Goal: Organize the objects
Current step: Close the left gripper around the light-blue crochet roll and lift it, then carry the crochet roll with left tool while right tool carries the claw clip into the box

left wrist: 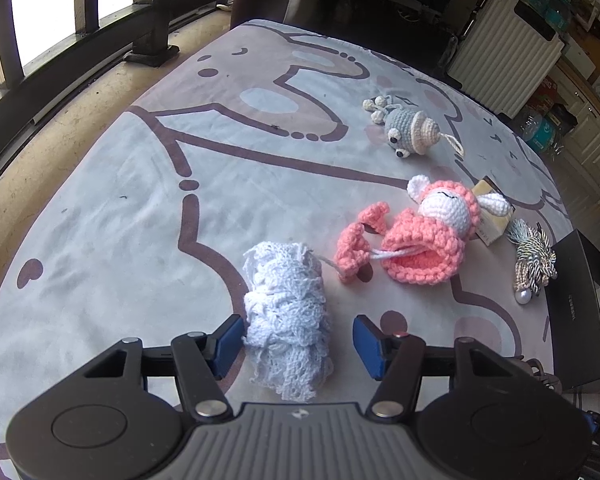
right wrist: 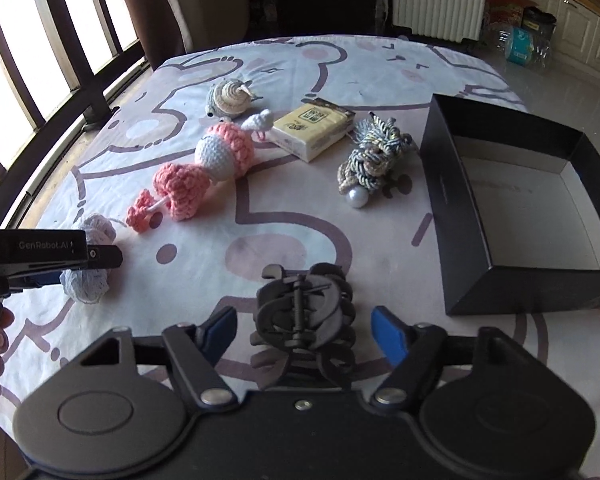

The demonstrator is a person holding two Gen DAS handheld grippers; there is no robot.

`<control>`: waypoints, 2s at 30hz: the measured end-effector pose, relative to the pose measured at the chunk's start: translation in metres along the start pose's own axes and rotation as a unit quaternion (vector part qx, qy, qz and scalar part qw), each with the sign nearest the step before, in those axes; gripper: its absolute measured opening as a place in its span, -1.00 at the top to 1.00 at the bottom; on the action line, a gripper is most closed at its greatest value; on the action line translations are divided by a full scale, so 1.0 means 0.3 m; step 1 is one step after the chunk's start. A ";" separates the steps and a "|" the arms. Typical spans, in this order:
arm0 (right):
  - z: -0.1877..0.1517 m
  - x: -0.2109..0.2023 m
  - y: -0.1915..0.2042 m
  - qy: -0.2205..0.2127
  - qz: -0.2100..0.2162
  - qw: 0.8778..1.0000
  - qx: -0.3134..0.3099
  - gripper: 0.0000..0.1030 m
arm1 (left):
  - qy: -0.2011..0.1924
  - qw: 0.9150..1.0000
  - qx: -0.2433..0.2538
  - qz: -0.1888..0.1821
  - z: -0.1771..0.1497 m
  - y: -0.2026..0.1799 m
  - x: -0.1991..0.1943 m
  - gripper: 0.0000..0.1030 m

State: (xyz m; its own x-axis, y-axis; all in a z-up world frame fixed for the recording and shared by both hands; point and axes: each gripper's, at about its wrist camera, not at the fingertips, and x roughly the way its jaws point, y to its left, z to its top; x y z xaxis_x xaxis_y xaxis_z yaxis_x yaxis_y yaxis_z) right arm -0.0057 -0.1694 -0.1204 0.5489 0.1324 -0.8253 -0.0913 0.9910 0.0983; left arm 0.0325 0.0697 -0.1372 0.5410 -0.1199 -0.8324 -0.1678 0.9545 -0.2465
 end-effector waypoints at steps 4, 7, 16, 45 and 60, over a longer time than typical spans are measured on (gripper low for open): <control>-0.003 0.006 0.000 0.005 -0.003 1.000 0.001 -0.10 | 0.001 1.000 -0.005 0.003 0.006 0.000 0.003 -0.13; 0.003 0.007 -0.009 0.003 0.000 1.000 0.009 -0.04 | 0.004 1.000 -0.001 0.003 0.006 -0.007 0.007 -0.12; 0.010 -0.002 -0.018 -0.006 0.012 1.000 -0.003 0.11 | 0.000 1.000 0.004 0.004 0.007 -0.010 -0.001 0.22; 0.134 -0.169 -0.127 -0.097 0.013 0.995 -0.010 0.12 | -0.031 0.995 0.044 -0.085 0.066 -0.271 -0.143 0.24; 0.281 -0.319 -0.355 -0.166 -0.025 0.986 -0.012 0.12 | -0.019 0.975 0.111 -0.193 0.179 -0.635 -0.190 0.24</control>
State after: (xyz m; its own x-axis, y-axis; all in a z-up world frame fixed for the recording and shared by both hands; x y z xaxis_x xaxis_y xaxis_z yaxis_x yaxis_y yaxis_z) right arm 0.0217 -0.2859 -0.0050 0.7950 0.0865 -0.6004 -0.0745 0.9962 0.0448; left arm 0.0778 -0.0908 -0.0162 0.5600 -0.4747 -0.6790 0.2338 0.8768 -0.4201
